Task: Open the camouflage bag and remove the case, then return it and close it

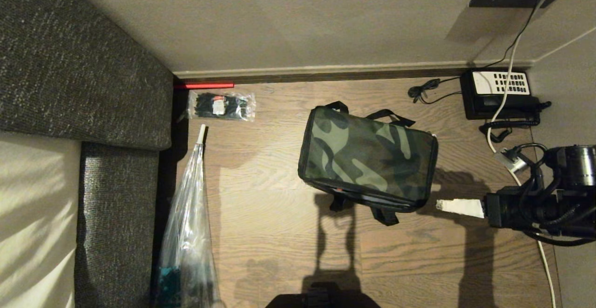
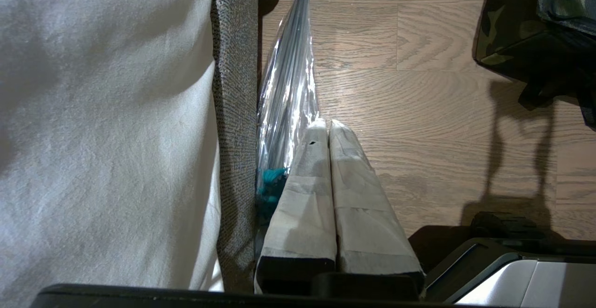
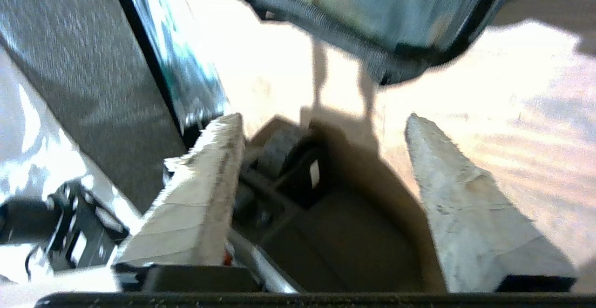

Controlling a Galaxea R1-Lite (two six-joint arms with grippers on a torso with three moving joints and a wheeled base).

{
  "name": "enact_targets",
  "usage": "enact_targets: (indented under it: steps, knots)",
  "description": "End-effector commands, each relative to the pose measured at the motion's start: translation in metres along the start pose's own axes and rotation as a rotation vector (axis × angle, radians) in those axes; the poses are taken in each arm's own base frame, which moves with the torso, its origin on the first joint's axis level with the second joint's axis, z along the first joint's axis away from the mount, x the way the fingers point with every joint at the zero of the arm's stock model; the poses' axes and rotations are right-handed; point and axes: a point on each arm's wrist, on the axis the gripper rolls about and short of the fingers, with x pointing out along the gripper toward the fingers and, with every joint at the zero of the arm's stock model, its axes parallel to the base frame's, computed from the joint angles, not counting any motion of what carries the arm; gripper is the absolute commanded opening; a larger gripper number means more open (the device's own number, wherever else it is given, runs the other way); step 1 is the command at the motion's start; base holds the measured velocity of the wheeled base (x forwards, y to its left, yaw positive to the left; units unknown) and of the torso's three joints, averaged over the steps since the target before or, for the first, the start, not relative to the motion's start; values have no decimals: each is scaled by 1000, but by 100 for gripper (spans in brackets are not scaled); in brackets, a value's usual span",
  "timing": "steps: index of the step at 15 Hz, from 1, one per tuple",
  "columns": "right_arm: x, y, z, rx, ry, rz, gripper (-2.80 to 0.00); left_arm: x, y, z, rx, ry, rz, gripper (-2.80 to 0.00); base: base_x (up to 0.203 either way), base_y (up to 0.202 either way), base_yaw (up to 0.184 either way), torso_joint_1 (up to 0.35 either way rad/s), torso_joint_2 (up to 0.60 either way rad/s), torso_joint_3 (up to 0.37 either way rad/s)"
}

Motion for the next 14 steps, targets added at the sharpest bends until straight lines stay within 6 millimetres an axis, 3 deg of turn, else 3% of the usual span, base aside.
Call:
enact_targets:
  steps: [1, 3, 4, 10, 14]
  knots:
    - [-18, 17, 3, -48, -45, 1, 0, 0, 0, 0, 0, -1, 1, -280, 0, 0, 0, 0, 0, 0]
    - [-35, 31, -7, -68, -71, -4, 0, 0, 0, 0, 0, -1, 1, -280, 0, 0, 0, 0, 0, 0]
    - [-41, 36, -12, -75, -80, -5, -280, 0, 0, 0, 0, -1, 1, -280, 0, 0, 0, 0, 0, 0]
    - [-74, 71, -24, -136, -141, 4, -280, 0, 0, 0, 0, -1, 1, -280, 0, 0, 0, 0, 0, 0]
    - [-105, 101, -56, -153, -144, -12, -280, 0, 0, 0, 0, -1, 1, -280, 0, 0, 0, 0, 0, 0]
